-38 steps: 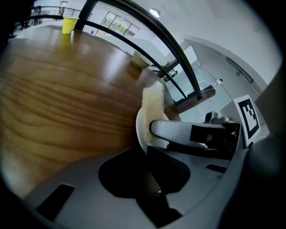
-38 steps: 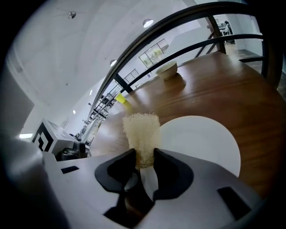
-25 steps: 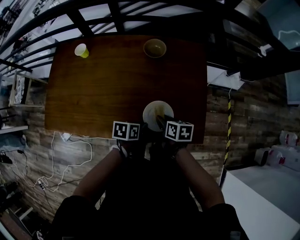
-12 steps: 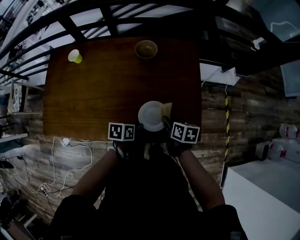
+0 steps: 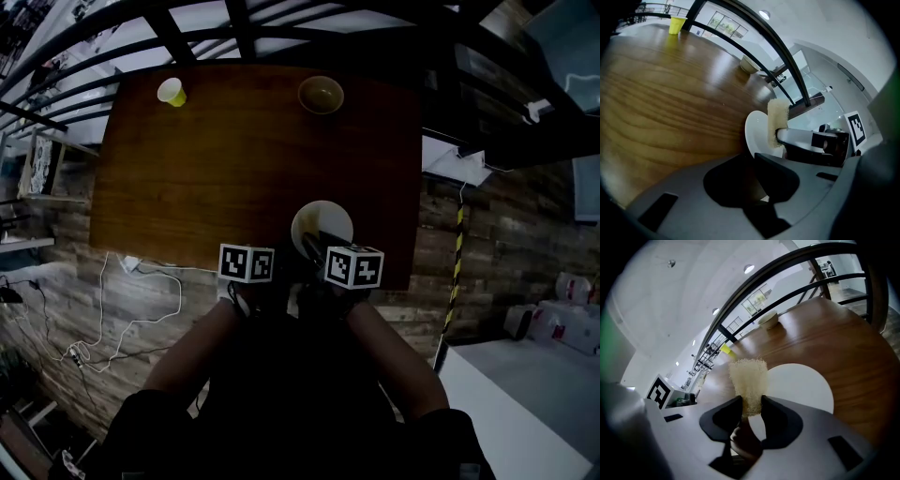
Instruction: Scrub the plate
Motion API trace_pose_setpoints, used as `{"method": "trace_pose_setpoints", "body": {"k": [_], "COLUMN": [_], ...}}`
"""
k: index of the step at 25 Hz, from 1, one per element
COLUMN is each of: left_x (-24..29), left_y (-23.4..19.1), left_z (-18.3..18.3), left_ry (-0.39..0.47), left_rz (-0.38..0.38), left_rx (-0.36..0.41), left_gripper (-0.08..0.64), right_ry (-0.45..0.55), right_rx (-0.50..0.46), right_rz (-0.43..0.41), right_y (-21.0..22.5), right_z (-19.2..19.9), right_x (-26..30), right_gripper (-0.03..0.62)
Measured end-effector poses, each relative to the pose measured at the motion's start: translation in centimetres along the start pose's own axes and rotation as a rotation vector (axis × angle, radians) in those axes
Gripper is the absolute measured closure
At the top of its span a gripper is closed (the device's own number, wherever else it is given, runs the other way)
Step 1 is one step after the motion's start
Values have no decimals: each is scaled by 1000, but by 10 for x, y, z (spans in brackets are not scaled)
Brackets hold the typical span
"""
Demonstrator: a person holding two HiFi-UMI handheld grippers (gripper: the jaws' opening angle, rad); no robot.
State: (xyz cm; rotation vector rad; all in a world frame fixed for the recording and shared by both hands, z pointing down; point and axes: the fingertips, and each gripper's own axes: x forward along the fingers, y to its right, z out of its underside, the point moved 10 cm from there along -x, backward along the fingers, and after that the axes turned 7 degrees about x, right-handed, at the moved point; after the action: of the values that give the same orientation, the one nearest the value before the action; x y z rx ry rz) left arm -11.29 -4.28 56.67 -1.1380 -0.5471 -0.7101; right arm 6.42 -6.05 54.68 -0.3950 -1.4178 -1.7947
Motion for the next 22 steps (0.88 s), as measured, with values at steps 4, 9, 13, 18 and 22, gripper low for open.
{"method": "trace_pose_setpoints", "body": {"k": [4, 9, 13, 18, 22], "left_x": [-12, -21, -18, -7, 4], "left_y": [-10, -20, -22, -15, -10], "left_z": [4, 5, 5, -4, -12], "left_ry": [47, 87, 75, 40, 0], "left_rz": [8, 13, 14, 3, -13], "left_rx": [-35, -67, -61, -11, 32], "left_gripper": [488, 488, 488, 488, 488], "right_ry": [-55, -94, -97, -72, -22], "right_rx": [-39, -33, -20, 23, 85], "right_rz": [-35, -31, -14, 24, 54], "right_y": [-19, -22, -15, 6, 31], "right_z": [8, 17, 23, 27, 24], "right_x": [20, 32, 29, 10, -9], "right_gripper": [456, 456, 456, 456, 456]}}
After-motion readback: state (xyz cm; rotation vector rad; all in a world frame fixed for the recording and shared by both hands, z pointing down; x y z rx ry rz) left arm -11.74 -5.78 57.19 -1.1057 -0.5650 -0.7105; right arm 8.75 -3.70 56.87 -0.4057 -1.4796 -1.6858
